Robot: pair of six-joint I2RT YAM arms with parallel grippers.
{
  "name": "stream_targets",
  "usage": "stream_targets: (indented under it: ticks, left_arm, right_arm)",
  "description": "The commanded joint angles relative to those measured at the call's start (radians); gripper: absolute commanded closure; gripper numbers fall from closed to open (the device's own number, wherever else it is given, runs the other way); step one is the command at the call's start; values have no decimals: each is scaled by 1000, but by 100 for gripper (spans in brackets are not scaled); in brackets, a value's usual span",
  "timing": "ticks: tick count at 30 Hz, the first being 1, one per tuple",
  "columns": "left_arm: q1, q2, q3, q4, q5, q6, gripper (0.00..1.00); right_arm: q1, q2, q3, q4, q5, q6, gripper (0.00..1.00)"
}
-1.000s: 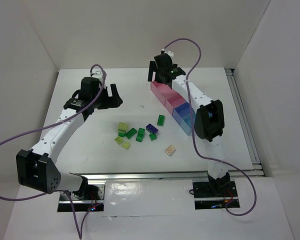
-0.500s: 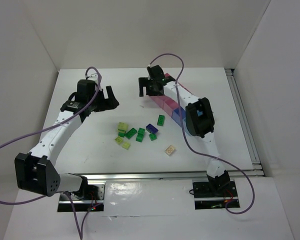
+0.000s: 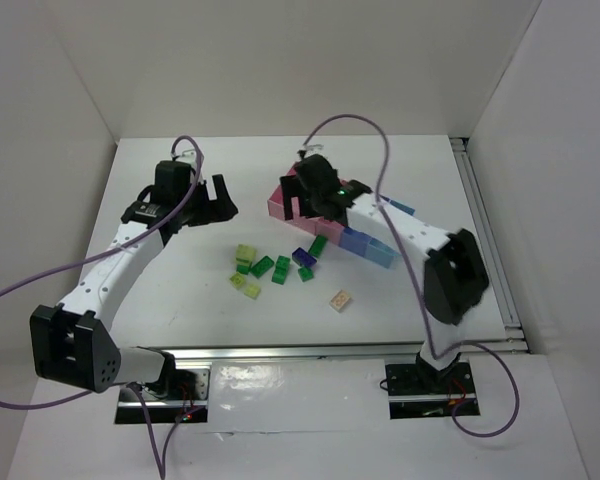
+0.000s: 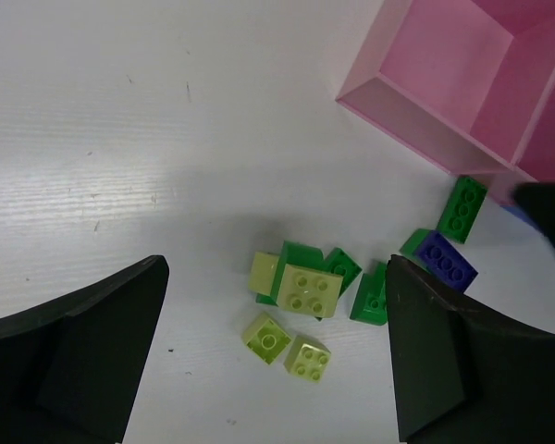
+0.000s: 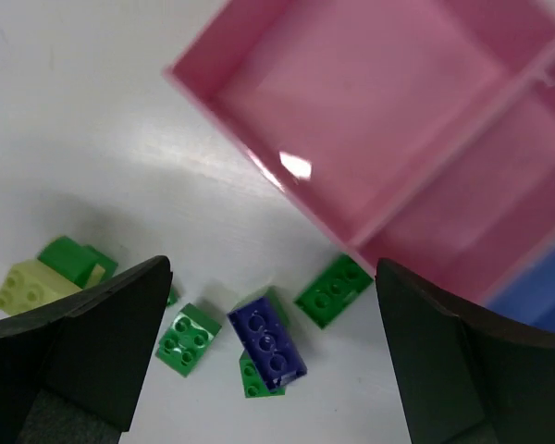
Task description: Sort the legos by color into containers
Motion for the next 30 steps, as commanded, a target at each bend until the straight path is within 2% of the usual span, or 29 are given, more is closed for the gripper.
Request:
stream_targets:
  ticks: [1,3,7,8,12,15,20,21,26,30]
  left_arm:
    - [6,7,0,1,12,0,0]
    - [6,7,0,1,12,0,0]
    - [6,-4,-19,1,0,-9,0]
    - [6,-4,-30,12,0,-9,0]
    - [6,5,-30,21,32,-18,0]
    - [6,16,-30,32,52,-18,0]
    - [6,16,-39,41,78,6,0]
    - [6,16,-39,41,78,6,0]
    - [6,37,-39,41,78,6,0]
    - [6,37,-39,41,92,19,0]
  right_arm:
    - [10,-296,-230,145,360,157,2]
    - [37,-420,-332,92,411,243,3]
    - [140,-513,-543,-137,471,551,3]
    - [169,-513,-571,-215,439,702,6]
    - [231,-513,-691,-205,290,906,7]
    - [271,-476,-733,-127,230,960,7]
    - [280,-435,-756,-118,230,1022,7]
    - [280,-423,-766,-104,219,1022,9]
    - [271,-381,-765,-107,241,1034,33]
    - [262,-363,-753,-107,284,996,37]
